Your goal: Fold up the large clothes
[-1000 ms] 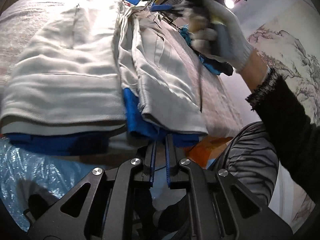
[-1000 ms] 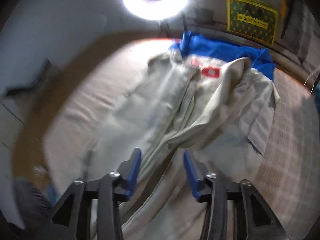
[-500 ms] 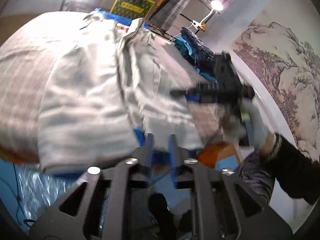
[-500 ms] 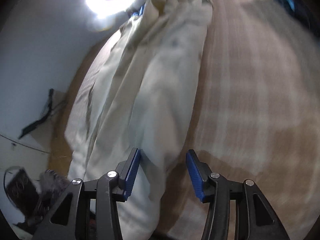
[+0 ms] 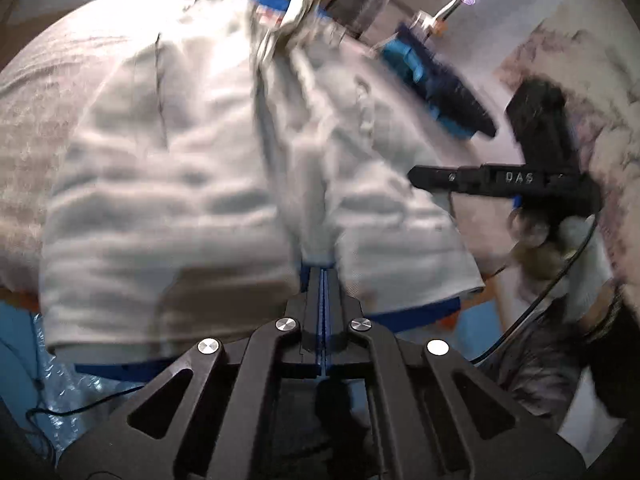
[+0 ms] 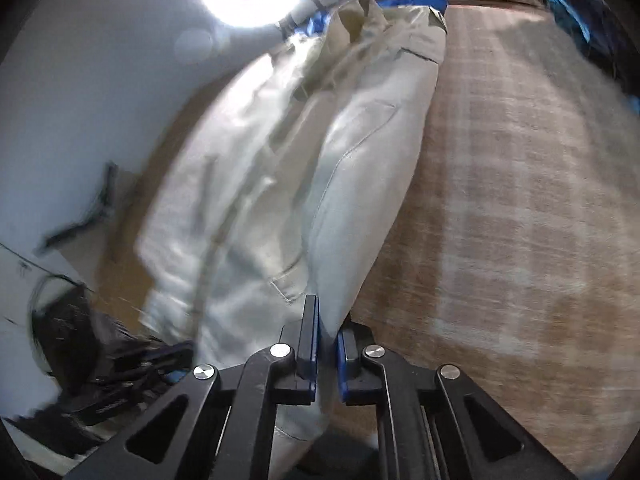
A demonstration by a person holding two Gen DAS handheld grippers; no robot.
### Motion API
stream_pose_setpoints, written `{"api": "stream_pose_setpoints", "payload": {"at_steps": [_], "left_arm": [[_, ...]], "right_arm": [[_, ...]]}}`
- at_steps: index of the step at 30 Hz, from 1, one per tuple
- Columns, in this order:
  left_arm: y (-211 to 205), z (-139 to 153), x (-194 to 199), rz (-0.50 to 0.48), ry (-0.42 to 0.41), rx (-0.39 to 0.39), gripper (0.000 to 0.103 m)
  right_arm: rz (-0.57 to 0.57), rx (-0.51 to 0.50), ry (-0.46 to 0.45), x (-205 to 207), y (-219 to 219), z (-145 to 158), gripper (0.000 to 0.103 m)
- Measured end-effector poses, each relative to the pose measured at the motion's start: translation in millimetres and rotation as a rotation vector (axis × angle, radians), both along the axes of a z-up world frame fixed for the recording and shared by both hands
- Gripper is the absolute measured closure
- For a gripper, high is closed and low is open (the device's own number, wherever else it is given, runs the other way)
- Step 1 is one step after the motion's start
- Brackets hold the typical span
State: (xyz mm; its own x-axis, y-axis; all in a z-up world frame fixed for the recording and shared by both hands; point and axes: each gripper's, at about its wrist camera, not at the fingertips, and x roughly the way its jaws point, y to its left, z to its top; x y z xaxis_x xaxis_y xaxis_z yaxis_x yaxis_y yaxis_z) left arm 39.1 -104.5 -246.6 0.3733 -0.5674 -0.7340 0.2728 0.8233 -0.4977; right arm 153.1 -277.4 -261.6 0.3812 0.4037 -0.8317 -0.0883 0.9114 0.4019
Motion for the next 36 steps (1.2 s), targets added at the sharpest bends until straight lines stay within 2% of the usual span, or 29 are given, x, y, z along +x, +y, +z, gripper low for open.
{"api": "stream_pose_setpoints", "payload": {"at_steps": [1, 2, 3, 5, 7, 10, 13, 16, 18, 22, 26, 29, 32, 34, 36], "left_arm": [[0, -6, 1, 0.0, 0.026, -0.014, 0.103], [2, -5, 1, -0.002, 0.031, -0.024, 0.103], [3, -2, 0, -0.009, 0.027, -0.022, 0.103], [7, 16, -5, -0.043, -0.012, -0.03, 0.103], [13, 40, -7, -0.07, -0.061, -0.037, 0.103], [21, 64, 8, -0.074, -0.108, -0.055, 0.103], [23, 81, 44, -0.06, -0.156, -0.033, 0.103], [31, 92, 78, -0.029, -0.214, 0.004, 0.103], [38, 94, 98, -0.001, -0.233, 0.01, 0.103], [63, 90, 130, 0.072, -0.238, -0.03, 0.103], [80, 72, 145, 0.108, -0.17, -0.079, 0.103], [85, 68, 151, 0.109, -0.15, -0.097, 0.103], [84, 72, 154, 0.101, -0.178, -0.085, 0.103], [81, 71, 157, 0.093, -0.184, -0.083, 0.103], [78, 71, 159, 0.085, -0.192, -0.074, 0.103]], "right_arm": [[0.011, -0.034, 0.02, 2, 6, -6, 0.096], [0.023, -0.078, 0.035, 4, 12, -12, 0.09], [0.036, -0.101, 0.035, 4, 16, -9, 0.089], [0.051, -0.131, 0.011, 3, 16, 9, 0.069], [0.054, -0.156, -0.057, 0, 11, 33, 0.068], [0.031, -0.139, -0.155, 7, -2, 68, 0.071], [-0.027, -0.134, -0.203, 49, -13, 92, 0.075], [-0.076, -0.145, -0.217, 105, -13, 99, 0.075], [-0.106, -0.132, -0.206, 141, -14, 97, 0.076], [-0.175, -0.149, -0.182, 209, -19, 82, 0.077], [-0.239, -0.111, -0.107, 274, -23, 48, 0.077], [-0.219, -0.091, -0.097, 315, -4, 27, 0.077], [-0.145, -0.183, -0.104, 345, 36, 8, 0.075], [-0.089, -0.332, -0.154, 352, 63, 8, 0.074], [-0.061, -0.366, -0.158, 352, 67, 9, 0.074]]}}
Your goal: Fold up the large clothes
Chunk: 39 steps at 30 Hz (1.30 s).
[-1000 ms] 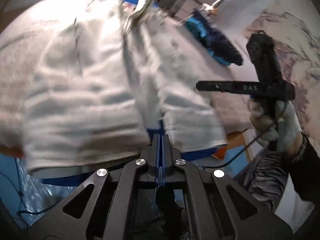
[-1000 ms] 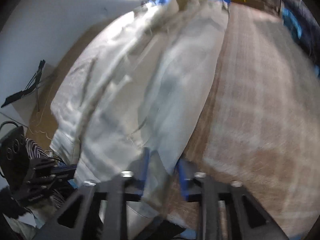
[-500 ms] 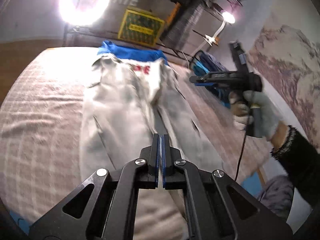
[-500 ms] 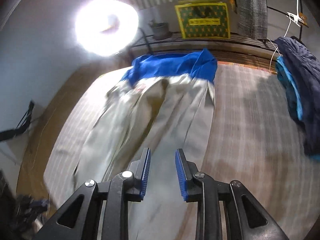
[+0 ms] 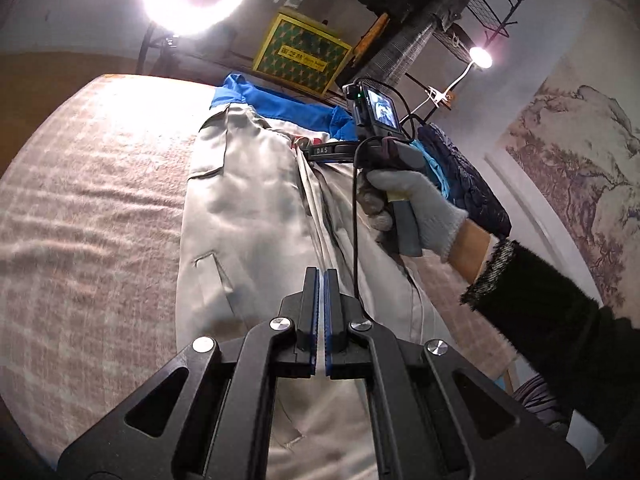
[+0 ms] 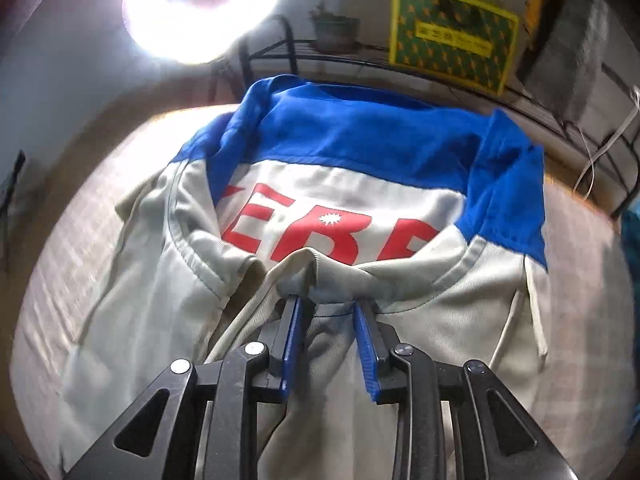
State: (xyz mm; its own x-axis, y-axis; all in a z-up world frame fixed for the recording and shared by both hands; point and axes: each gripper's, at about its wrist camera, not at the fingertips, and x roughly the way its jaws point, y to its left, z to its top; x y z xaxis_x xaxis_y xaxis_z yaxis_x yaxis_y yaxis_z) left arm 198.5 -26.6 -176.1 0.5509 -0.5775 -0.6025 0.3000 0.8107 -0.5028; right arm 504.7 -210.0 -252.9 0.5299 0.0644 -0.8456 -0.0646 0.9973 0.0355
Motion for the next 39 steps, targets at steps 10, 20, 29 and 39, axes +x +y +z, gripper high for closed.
{"api": "stream_pose_setpoints", "payload": {"at_steps": [10, 20, 29, 39], "left_arm": [[5, 0, -14, -0.03, -0.016, 0.006, 0.098], [-15, -25, -66, -0.093, 0.027, 0.049, 0.089], [-24, -86, -99, -0.173, 0.168, 0.117, 0.084], [25, 2, -150, -0.119, -0.001, 0.071, 0.084]], "right_arm": [[-0.02, 0.382, -0.047, -133, -66, 67, 0.071], [0.01, 0.363, 0.034, -314, -22, 37, 0.07], [0.156, 0.337, 0.081, -353, 55, -12, 0.071], [0.137, 0.353, -0.143, -431, 12, 121, 0.069]]}}
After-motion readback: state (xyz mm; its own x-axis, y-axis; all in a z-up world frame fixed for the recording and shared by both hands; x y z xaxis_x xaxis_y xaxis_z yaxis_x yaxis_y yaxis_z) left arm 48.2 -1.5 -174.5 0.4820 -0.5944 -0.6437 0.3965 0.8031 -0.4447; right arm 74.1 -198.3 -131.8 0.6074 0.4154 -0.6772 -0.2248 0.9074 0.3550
